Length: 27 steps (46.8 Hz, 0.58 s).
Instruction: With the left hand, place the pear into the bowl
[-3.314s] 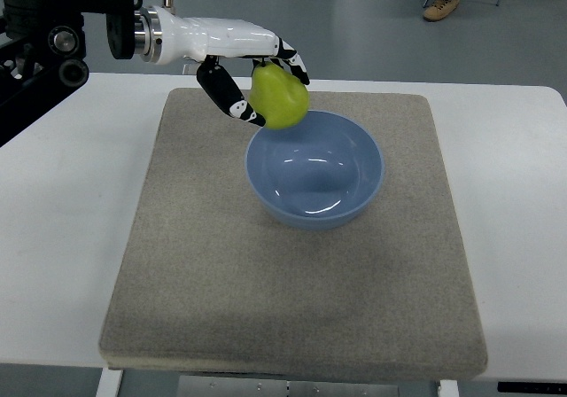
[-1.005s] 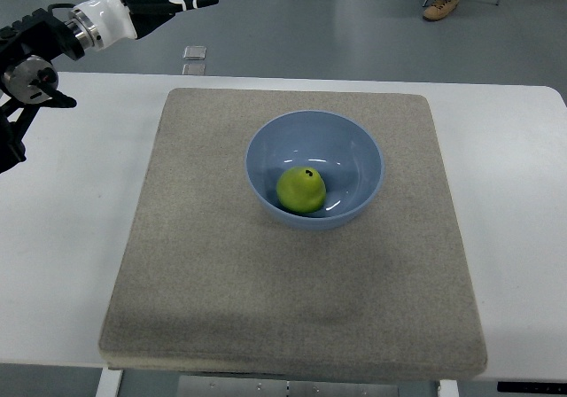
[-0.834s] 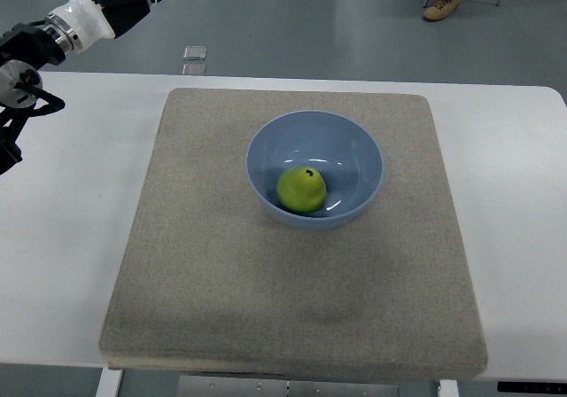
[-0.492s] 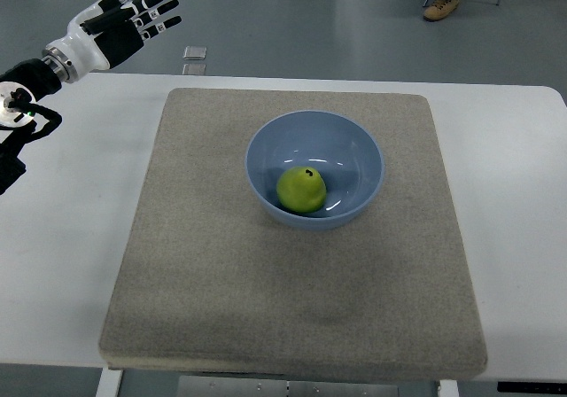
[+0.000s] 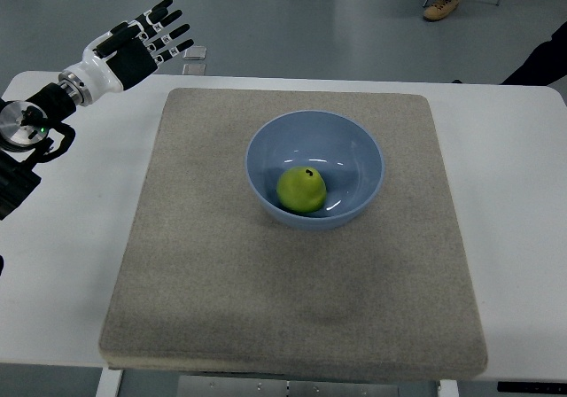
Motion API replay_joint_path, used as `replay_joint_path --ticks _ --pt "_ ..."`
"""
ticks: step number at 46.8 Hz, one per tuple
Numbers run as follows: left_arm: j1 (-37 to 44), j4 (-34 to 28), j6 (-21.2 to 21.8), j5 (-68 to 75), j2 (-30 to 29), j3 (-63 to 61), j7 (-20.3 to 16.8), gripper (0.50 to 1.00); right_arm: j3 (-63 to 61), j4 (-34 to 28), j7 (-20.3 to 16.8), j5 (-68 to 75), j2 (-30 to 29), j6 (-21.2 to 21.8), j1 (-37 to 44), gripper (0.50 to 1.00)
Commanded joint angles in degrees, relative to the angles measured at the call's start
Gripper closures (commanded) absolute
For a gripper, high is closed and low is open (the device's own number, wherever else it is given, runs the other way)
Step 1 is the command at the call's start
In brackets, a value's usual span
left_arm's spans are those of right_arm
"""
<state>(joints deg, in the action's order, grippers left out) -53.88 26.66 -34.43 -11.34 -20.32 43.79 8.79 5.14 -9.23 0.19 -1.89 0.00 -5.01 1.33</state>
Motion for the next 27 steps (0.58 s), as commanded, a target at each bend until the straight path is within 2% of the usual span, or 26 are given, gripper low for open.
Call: replay_joint_path --ticks 1,27 --pt "0.0 0.14 -0.02 0.18 0.02 -0.02 0.0 0.506 -0.04 0.0 -0.01 -0.05 0.0 0.0 -0.01 0.576" --pt "-0.09 0.41 -0.02 0.27 0.02 -0.19 0.0 0.506 0.14 -0.26 -0.01 -0.22 0.0 0.0 -0.01 0.576"
